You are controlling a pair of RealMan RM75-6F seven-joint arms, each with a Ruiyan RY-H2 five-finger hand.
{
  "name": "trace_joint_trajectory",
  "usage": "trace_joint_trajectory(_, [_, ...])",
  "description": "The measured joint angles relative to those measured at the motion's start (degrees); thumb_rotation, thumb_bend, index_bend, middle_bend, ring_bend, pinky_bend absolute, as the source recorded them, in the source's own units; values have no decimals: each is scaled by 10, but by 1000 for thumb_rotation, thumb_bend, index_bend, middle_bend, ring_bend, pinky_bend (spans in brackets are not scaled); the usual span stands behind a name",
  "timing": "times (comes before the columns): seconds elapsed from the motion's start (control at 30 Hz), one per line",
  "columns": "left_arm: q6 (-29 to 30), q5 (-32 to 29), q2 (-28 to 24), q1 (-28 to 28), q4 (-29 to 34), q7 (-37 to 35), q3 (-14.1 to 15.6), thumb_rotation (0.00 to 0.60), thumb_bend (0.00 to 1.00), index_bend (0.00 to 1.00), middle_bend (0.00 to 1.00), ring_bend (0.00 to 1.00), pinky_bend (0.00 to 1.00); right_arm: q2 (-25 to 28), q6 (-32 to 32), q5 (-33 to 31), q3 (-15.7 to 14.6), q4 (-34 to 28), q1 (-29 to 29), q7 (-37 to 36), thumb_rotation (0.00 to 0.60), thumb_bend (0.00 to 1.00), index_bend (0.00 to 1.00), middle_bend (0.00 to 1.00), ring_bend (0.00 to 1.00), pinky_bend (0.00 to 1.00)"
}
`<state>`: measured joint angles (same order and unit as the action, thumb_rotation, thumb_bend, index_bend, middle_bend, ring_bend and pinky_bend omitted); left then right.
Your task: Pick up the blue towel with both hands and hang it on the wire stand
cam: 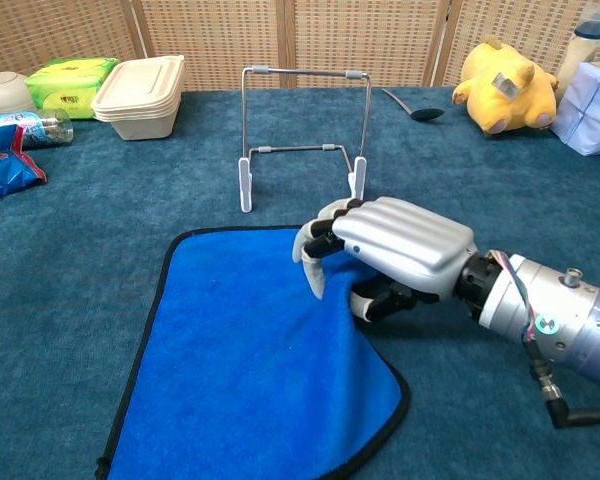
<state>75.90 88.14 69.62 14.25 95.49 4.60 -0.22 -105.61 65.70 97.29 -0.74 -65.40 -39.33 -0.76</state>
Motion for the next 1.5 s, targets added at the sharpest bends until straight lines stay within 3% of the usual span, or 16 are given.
trace_joint_trajectory(0.53, [-13, 45, 8, 20, -14, 25, 10, 600, 455, 284, 223, 107, 16, 6, 3, 1, -3, -14, 2, -6, 600, 479, 670, 320, 236, 172])
trace_joint_trajectory(0.77, [-48, 98, 20, 55, -38, 26, 24, 600, 389, 263, 166, 68, 3, 10, 6, -1, -3, -26, 5, -2, 600, 479, 670, 320, 236, 171])
trace_joint_trajectory(1.1, [-68, 158, 90, 98, -129, -24, 44, 600, 360, 255, 67, 0, 0, 14, 2, -5, -6, -32, 9, -2, 600, 479, 669, 320, 236, 171])
trace_joint_trajectory(1.5, [-75, 192, 166, 137, -219, -89, 69, 600, 325, 245, 53, 0, 0, 14, 1, -3, -6, -31, 9, -6, 600, 480, 669, 320, 236, 172])
